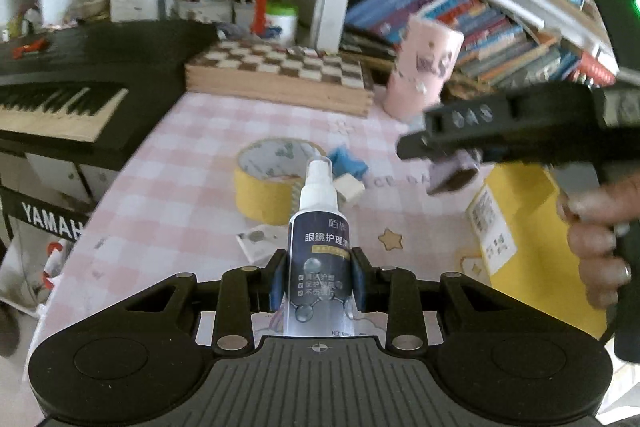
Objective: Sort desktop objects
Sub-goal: 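Grasp the white spray bottle with the left gripper while the right gripper grasps the grey toy car, then lift the spray bottle with the left gripper while the right gripper carries the car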
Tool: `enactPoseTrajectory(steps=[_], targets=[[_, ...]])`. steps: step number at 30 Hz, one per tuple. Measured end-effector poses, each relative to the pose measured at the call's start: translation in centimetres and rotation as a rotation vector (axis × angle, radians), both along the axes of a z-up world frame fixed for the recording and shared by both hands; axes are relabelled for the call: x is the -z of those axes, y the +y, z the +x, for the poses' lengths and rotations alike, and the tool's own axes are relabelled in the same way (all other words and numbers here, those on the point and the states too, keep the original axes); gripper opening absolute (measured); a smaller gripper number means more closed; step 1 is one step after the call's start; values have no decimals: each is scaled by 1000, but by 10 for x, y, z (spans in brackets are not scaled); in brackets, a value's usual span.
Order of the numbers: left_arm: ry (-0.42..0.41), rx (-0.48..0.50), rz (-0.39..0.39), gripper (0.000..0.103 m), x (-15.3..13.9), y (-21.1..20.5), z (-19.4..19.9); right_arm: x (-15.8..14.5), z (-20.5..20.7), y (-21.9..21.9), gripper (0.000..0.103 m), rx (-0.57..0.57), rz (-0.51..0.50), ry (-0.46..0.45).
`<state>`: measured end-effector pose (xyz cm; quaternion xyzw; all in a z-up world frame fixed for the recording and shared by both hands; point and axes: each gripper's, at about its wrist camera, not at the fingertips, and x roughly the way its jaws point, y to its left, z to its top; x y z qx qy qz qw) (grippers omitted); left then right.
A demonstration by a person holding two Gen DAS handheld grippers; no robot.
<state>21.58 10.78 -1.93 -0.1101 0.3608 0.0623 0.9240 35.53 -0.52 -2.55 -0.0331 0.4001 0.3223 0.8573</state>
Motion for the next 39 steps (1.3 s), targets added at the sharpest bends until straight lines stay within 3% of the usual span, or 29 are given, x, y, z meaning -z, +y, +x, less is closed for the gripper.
enactPoseTrajectory(steps=[13, 20, 28, 39], targets=[[-74, 4, -43, 31, -27, 19, -61, -20, -93, -25, 48, -38, -4, -52], [-132, 54, -65, 31, -43, 20, -97, -26, -143, -46, 48, -19, -16, -71], [-126, 94, -127, 31, -41, 26, -133, -24, -201, -61, 48, 15, -33, -50], [-124, 195, -147, 31, -41, 17, -179, -14, -268, -81, 48, 105, -42, -21]])
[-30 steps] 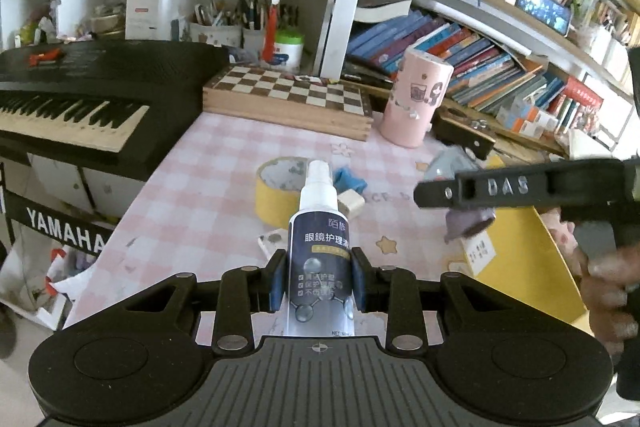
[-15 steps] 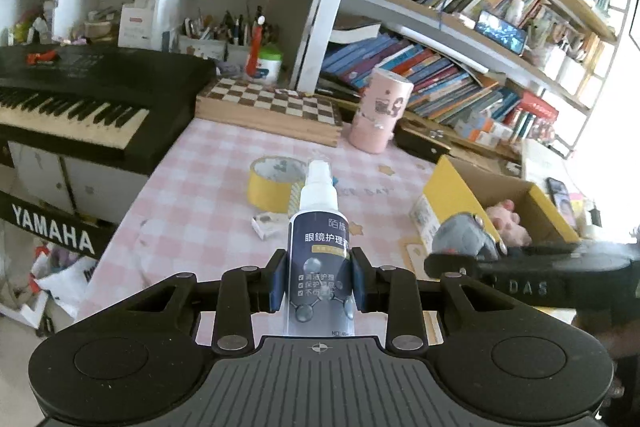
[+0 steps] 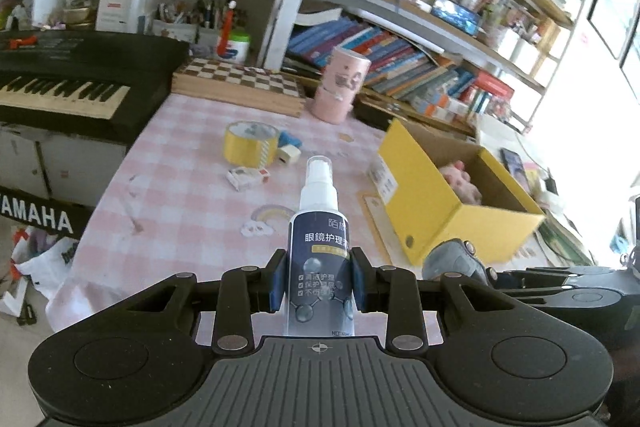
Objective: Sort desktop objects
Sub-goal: 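Lift the spray bottle with the left gripper while the right gripper carries the car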
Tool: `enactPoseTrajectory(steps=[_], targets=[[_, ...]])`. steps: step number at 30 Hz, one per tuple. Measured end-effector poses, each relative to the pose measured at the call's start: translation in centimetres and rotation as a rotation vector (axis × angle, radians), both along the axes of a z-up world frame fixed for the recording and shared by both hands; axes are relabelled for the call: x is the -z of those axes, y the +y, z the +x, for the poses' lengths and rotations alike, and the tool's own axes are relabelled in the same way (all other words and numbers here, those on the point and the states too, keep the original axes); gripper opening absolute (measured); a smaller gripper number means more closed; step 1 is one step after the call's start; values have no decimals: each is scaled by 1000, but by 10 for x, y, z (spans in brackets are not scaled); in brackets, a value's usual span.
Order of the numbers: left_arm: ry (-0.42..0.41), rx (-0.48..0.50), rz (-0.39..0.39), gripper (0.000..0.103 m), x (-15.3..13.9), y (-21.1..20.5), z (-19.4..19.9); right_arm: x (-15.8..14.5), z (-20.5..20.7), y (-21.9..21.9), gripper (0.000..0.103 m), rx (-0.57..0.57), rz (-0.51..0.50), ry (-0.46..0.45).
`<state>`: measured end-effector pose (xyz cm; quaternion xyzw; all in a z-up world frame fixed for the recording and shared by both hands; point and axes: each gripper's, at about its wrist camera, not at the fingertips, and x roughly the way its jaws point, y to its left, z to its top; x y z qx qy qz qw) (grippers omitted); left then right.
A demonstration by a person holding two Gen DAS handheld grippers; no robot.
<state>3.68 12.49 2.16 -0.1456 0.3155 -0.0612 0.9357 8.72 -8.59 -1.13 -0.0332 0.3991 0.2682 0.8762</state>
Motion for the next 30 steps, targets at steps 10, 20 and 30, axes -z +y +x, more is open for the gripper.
enactPoseTrajectory(steps=[10, 20, 30], targets=[[-1, 165, 11, 31, 2, -23, -15, 8, -46, -33, 48, 161, 9, 25], [-10, 307, 6, 31, 2, -54, -10, 6, -69, -66, 48, 303, 11, 21], [-3, 386, 18, 31, 1, -82, 3, 9, -68, -95, 48, 392, 10, 42]])
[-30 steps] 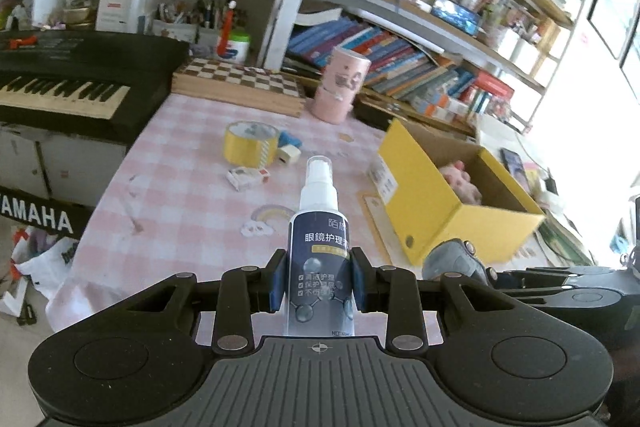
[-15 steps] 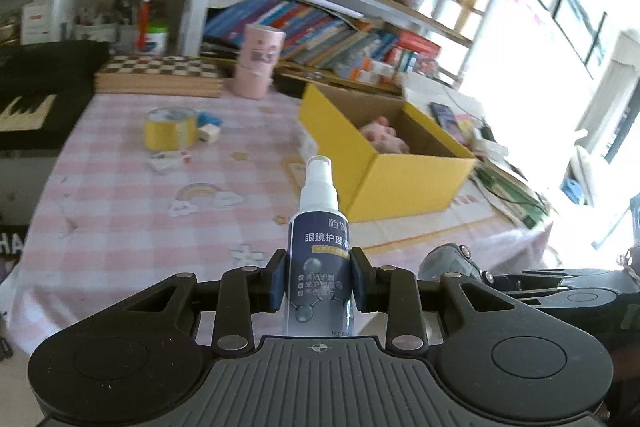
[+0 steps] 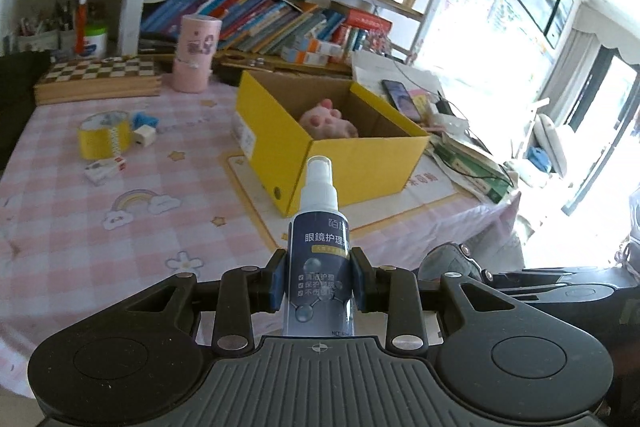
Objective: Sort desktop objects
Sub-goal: 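Lift the spray bottle with the left gripper while the right gripper carries the car, then open the left gripper over the yellow box while the right gripper releases the car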
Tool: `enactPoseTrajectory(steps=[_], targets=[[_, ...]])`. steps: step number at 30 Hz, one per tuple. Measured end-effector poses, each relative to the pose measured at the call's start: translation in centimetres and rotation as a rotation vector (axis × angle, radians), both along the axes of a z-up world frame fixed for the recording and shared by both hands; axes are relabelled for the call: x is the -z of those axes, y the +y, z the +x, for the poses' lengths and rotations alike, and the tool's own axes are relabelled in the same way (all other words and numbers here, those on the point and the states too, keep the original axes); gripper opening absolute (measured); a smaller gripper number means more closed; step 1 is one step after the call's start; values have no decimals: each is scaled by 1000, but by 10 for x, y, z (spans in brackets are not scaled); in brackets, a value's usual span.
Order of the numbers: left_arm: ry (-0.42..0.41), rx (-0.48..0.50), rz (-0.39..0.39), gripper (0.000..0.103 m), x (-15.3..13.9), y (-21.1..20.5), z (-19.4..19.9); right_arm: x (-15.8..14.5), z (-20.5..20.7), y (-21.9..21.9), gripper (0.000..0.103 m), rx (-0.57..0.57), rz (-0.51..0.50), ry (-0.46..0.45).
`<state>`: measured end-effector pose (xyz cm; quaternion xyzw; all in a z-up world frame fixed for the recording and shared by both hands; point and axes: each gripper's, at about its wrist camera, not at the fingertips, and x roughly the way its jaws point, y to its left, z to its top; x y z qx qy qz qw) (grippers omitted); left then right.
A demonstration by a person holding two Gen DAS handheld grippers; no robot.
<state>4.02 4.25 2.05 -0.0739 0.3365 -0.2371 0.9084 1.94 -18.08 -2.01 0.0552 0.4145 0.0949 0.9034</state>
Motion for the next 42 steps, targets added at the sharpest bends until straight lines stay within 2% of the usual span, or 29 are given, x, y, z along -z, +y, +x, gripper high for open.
enactPoseTrajectory(steps=[9, 21, 25, 29, 34, 38, 42], targets=[[-4, 25, 11, 31, -3, -24, 17, 2, 17, -23, 48, 21, 9, 7], [16, 45, -22, 31, -5, -71, 62, 2, 60, -64, 48, 29, 4, 21], [-9, 35, -42, 31, -15, -89, 82, -7, 82, -83, 48, 25, 9, -20], [-62, 14, -30, 31, -28, -110, 108, -22, 116, -101, 48, -3, 31, -68], [-118, -73, -28, 31, -43, -123, 140, -49, 167, -110, 48, -87, 30, -166], [-162, -139, 19, 31, -48, -136, 164, -60, 206, -112, 48, -159, 17, -228], [-130, -163, 132, 31, -31, -152, 191, -51, 246, -103, 48, -262, -37, -240]])
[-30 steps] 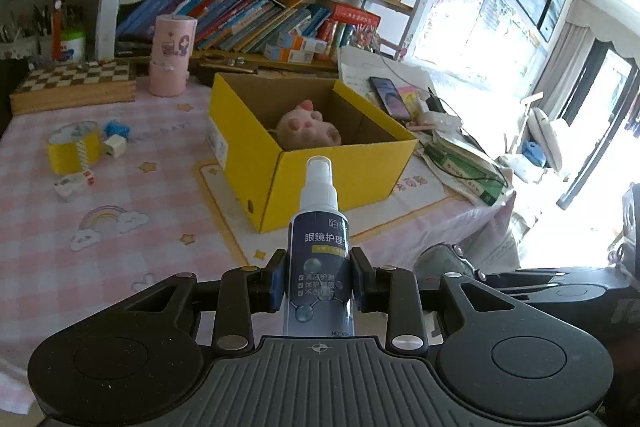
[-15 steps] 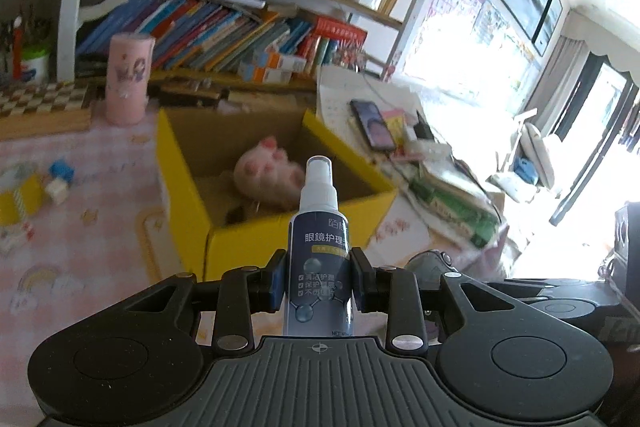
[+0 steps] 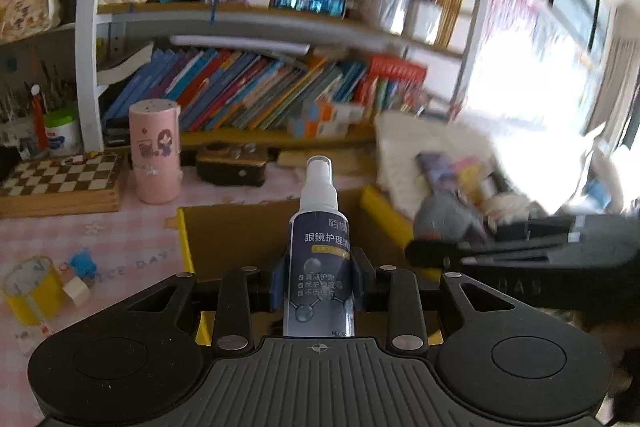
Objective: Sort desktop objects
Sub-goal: 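Open the left gripper over the yellow box while the right gripper releases the car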
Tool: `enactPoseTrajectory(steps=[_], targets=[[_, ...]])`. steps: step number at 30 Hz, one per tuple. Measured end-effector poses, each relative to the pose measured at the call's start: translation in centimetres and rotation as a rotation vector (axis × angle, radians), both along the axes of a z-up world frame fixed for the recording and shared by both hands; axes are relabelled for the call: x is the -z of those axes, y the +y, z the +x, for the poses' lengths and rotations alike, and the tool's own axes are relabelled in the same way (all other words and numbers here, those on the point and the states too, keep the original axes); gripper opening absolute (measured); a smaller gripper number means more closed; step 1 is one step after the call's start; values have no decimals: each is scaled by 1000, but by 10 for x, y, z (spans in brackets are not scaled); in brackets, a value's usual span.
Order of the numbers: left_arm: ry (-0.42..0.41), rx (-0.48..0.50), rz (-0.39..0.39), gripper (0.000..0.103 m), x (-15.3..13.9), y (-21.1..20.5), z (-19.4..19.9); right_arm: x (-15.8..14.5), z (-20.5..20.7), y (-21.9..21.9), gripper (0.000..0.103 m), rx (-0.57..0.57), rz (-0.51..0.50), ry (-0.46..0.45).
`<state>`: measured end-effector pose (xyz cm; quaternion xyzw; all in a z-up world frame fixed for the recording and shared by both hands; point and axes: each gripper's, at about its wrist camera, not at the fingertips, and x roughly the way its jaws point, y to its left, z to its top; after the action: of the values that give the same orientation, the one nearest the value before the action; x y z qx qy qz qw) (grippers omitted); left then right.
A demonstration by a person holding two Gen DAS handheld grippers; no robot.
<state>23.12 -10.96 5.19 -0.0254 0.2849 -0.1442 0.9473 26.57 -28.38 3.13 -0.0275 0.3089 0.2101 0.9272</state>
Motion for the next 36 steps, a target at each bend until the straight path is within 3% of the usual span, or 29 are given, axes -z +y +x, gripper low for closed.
enactPoseTrajectory(steps=[4, 11, 15, 22, 27, 32, 36], targets=[[70, -16, 108, 31, 28, -15, 20, 27, 33, 12, 49, -120, -102, 64], [164, -37, 179, 31, 57, -25, 41, 71, 80, 23, 48, -222, -178, 246], [205, -17, 238, 31, 69, -33, 46, 78, 83, 33, 47, -276, -283, 211], [230, -28, 220, 31, 73, -33, 48, 88, 74, 45, 46, -430, -429, 171], [226, -39, 223, 32, 73, -34, 47, 93, 81, 44, 46, -445, -410, 212], [142, -65, 230, 37, 60, -32, 36, 89, 81, 40, 48, -430, -346, 239], [69, -97, 204, 48, 43, -27, 22, 75, 74, 35, 53, -393, -285, 209]])
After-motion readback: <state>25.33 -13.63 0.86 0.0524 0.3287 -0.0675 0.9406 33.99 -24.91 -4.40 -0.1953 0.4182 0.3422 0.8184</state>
